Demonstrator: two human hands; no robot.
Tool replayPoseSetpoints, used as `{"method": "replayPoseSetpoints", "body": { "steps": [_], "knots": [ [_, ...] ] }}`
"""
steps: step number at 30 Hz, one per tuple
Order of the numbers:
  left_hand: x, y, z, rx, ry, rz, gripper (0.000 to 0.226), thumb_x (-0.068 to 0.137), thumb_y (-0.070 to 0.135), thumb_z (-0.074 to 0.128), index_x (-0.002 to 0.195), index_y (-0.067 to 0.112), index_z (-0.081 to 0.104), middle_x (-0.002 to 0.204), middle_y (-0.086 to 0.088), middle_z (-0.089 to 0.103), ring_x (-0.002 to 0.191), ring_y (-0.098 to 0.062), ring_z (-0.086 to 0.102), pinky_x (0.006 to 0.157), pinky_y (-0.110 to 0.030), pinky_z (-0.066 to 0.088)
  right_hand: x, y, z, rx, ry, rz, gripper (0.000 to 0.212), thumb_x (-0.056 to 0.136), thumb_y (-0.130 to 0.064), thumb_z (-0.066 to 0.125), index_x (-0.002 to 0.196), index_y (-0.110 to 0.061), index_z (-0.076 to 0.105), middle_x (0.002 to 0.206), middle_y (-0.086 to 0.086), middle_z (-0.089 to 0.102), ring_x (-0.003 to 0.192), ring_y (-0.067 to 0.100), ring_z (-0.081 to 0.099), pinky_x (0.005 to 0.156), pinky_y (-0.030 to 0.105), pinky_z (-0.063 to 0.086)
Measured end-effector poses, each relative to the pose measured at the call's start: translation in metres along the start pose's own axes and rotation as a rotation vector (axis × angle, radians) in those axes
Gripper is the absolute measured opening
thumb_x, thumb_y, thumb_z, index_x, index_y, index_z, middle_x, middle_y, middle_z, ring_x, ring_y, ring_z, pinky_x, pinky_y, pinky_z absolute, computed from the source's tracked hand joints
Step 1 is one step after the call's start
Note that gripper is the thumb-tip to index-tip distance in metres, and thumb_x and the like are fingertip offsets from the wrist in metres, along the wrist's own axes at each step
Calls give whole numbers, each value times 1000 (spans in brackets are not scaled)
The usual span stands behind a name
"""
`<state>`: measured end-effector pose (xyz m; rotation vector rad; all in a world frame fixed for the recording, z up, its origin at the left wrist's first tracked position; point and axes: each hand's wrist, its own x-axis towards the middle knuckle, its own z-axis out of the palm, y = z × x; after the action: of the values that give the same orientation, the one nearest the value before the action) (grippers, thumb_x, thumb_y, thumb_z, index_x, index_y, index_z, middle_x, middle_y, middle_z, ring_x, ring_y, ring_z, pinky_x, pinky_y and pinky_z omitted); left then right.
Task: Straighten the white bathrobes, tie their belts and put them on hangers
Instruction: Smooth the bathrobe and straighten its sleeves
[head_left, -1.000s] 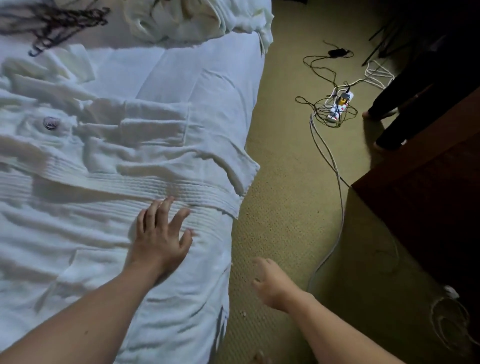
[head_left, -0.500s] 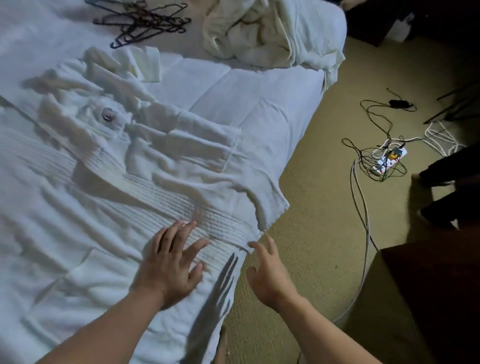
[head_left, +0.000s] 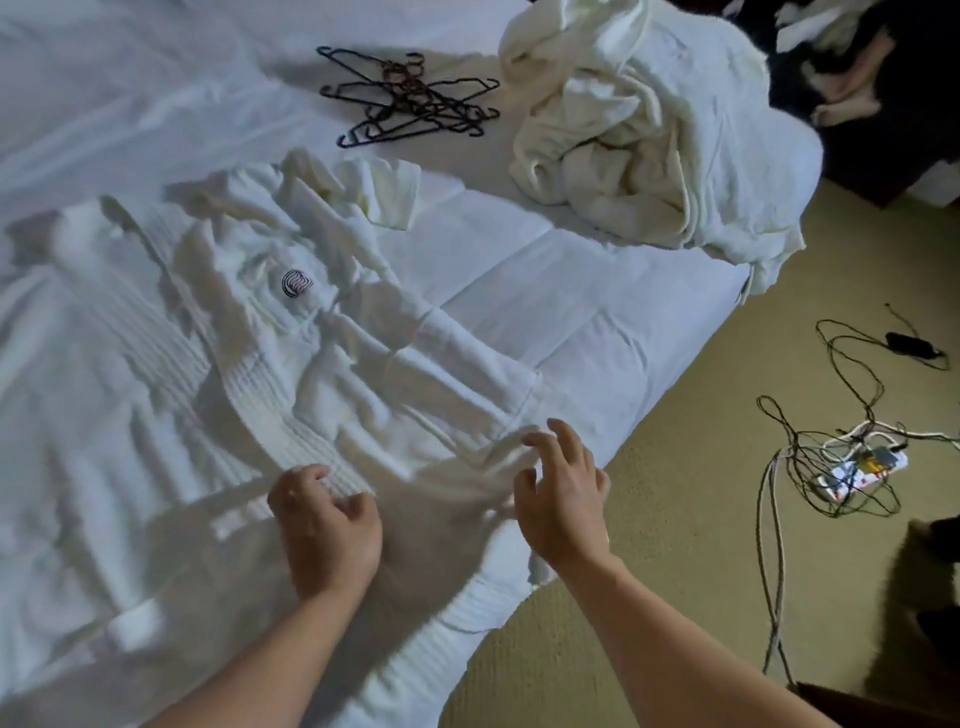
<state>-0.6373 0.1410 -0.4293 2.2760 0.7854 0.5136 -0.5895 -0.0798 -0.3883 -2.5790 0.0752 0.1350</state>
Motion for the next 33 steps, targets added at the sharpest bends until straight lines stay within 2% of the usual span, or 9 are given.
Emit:
{"method": "replayPoseSetpoints", "body": {
  "steps": [2, 5, 8, 11, 16, 18, 21, 25, 33],
  "knots": [
    [10, 8, 6, 14, 27, -166, 50, 70, -5, 69, 117, -7, 52, 115, -34, 53, 114, -46, 46, 92, -49, 42, 21, 4, -7, 8, -2, -13, 40, 92, -21, 55, 130, -33, 54, 157, -4, 34, 142, 19, 34, 112, 46, 24],
    [22, 18, 13, 27, 5, -447, 55, 81, 13, 69, 130, 2, 46, 131, -33, 48, 119, -49, 49, 99, -50, 42, 56, 9, -14, 27, -24, -3, 38, 96, -27, 50, 134, -33, 48, 156, -3, 33, 140, 21, 33, 111, 50, 24],
    [18, 24, 15, 67, 0, -531, 55, 86, 24, 66, 134, 12, 43, 128, -29, 56, 115, -48, 55, 94, -49, 45, 90, 11, -16, 5, -174, 116, 36, 100, -43, 44, 133, -30, 46, 137, 0, 49, 128, 26, 43, 101, 49, 30],
    [6, 28, 21, 74, 47, -571, 55, 88, 25, 66, 135, 11, 41, 120, -27, 64, 110, -49, 59, 90, -47, 45, 110, 24, -15, -23, -366, 132, 30, 97, -52, 43, 114, -27, 48, 110, -1, 63, 110, 29, 56, 87, 44, 32],
    [-1, 46, 23, -36, 142, -690, 60, 85, 32, 71, 137, 15, 47, 125, -15, 64, 115, -39, 60, 97, -42, 45, 131, 41, -28, 7, -363, -29, 22, 94, -45, 51, 93, -23, 46, 90, -1, 61, 92, 29, 55, 83, 43, 37],
    [-8, 53, 24, -124, 167, -705, 59, 82, 34, 73, 135, 25, 47, 118, -7, 68, 107, -33, 64, 93, -39, 48, 133, 44, -36, 34, -339, -98, 20, 92, -39, 55, 88, -23, 43, 88, -1, 60, 87, 30, 55, 79, 45, 45],
    [-29, 66, 25, -226, 144, -676, 67, 78, 39, 76, 135, 32, 42, 115, -4, 69, 101, -30, 68, 94, -43, 53, 135, 42, -43, 11, -353, -195, 22, 93, -33, 56, 82, -23, 40, 84, -1, 58, 83, 30, 54, 74, 43, 45],
    [-44, 78, 24, -161, 92, -672, 68, 92, 30, 69, 148, 19, 32, 133, -21, 60, 116, -43, 59, 98, -43, 46, 135, 45, -60, 48, -367, -234, 22, 101, -34, 49, 90, -17, 41, 81, 0, 57, 77, 29, 55, 69, 42, 44],
    [-57, 93, 7, -80, 45, -587, 61, 97, 24, 59, 151, 21, 30, 128, -32, 58, 115, -51, 56, 94, -46, 44, 131, 59, -94, -85, -271, -192, 23, 105, -37, 43, 100, -15, 39, 79, 2, 50, 73, 32, 47, 66, 39, 37]
  ]
}}
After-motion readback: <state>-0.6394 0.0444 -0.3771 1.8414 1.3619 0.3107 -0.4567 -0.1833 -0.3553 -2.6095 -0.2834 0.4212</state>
